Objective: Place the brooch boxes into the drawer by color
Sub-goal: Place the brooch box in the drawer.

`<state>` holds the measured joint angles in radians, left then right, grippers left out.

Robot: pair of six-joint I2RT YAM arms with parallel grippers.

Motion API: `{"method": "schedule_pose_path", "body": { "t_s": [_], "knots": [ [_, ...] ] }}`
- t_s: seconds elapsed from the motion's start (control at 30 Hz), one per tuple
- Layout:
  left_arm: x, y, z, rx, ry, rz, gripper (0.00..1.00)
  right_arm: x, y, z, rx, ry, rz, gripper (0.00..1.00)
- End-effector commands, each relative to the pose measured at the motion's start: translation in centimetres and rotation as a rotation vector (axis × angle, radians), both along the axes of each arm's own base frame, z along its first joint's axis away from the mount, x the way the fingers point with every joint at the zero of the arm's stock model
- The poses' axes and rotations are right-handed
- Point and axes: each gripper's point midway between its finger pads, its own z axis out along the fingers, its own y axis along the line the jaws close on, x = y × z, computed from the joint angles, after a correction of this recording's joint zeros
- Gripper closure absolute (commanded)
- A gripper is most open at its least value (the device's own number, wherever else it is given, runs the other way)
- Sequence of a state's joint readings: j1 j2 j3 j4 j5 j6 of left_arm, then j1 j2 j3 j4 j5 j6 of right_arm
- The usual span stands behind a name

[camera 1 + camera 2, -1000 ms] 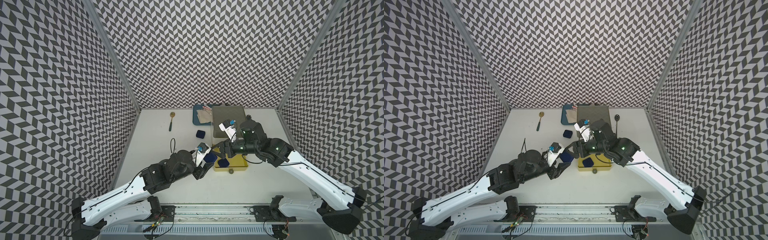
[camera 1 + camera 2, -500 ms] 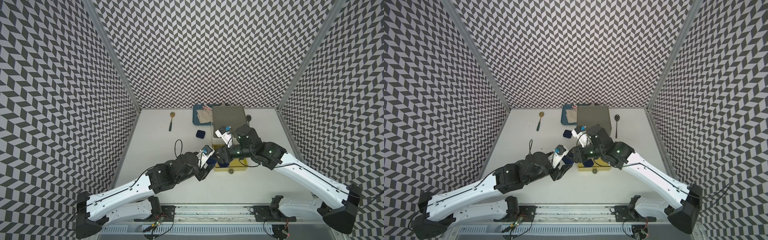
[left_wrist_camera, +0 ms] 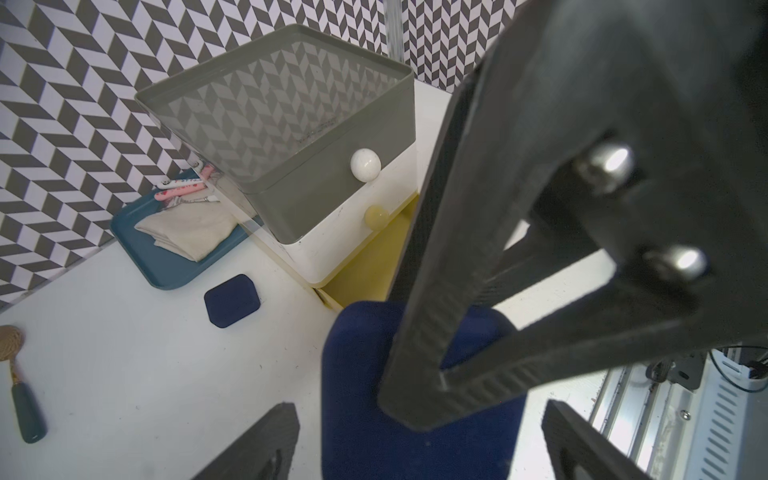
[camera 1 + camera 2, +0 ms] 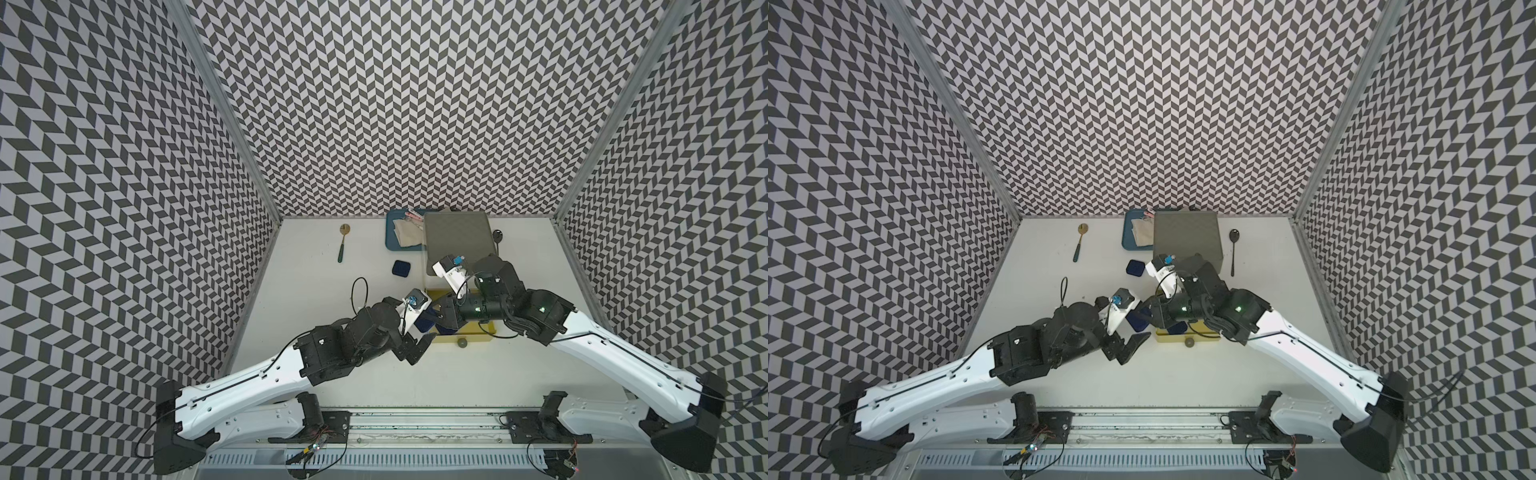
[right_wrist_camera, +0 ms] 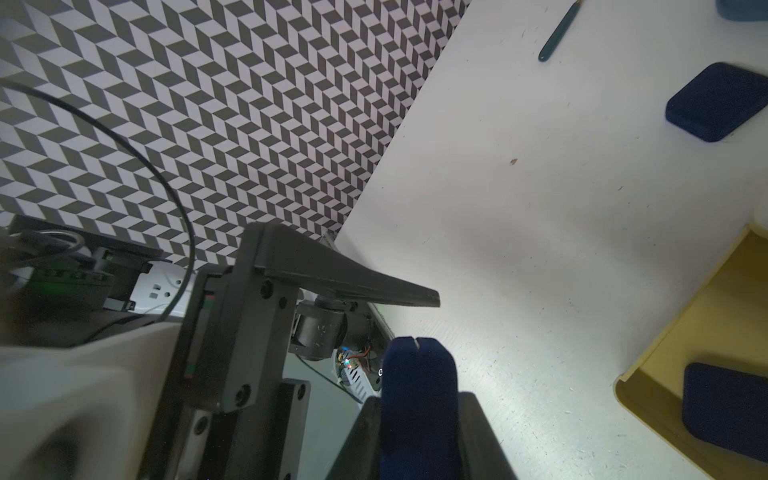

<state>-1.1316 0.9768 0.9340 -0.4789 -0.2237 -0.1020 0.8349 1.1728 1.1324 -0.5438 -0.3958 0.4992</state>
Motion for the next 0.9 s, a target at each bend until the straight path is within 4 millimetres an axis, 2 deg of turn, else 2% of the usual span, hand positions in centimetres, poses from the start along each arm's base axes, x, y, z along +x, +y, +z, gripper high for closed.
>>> {"method": "schedule_pose_path", "body": {
  "t_s": [0.0, 0.1, 0.27, 0.37, 0.47, 0.57, 0.7, 0.87],
  "knots": [
    [0.8, -0.4, 2.5, -0.129, -0.010, 0.042, 0.00, 2.1, -1.8, 0.4, -0.004, -0.090, -0.136, 0.87],
    [3.0, 0.8, 2.0, -0.170, 0.028, 0.122, 0.00, 3.6, -4.7, -1.4, -0.048, -0.107, -0.244, 0.88],
    [7.3, 4.3, 1.0, -0.177, 0.088, 0.290, 0.00, 5.2, -9.6, -5.2, -0.103, -0.081, -0.368, 0.87],
    [9.2, 6.0, 0.3, -0.200, 0.141, 0.337, 0.00, 5.9, -11.2, -7.5, -0.129, -0.061, -0.415, 0.88],
    [10.7, 7.4, -0.1, -0.218, 0.175, 0.364, 0.00, 6.5, -11.9, -9.4, -0.132, -0.043, -0.448, 0.88],
    [11.3, 8.0, -0.4, -0.217, 0.190, 0.367, 0.00, 7.2, -12.5, -10.9, -0.141, -0.033, -0.480, 0.88],
    [11.4, 8.2, -0.6, -0.217, 0.198, 0.360, 0.00, 8.6, -13.6, -12.4, -0.158, -0.016, -0.529, 0.88],
    [11.2, 8.6, -1.5, -0.213, 0.209, 0.363, 0.00, 9.5, -13.4, -13.8, -0.189, -0.003, -0.488, 0.91]
  ]
}}
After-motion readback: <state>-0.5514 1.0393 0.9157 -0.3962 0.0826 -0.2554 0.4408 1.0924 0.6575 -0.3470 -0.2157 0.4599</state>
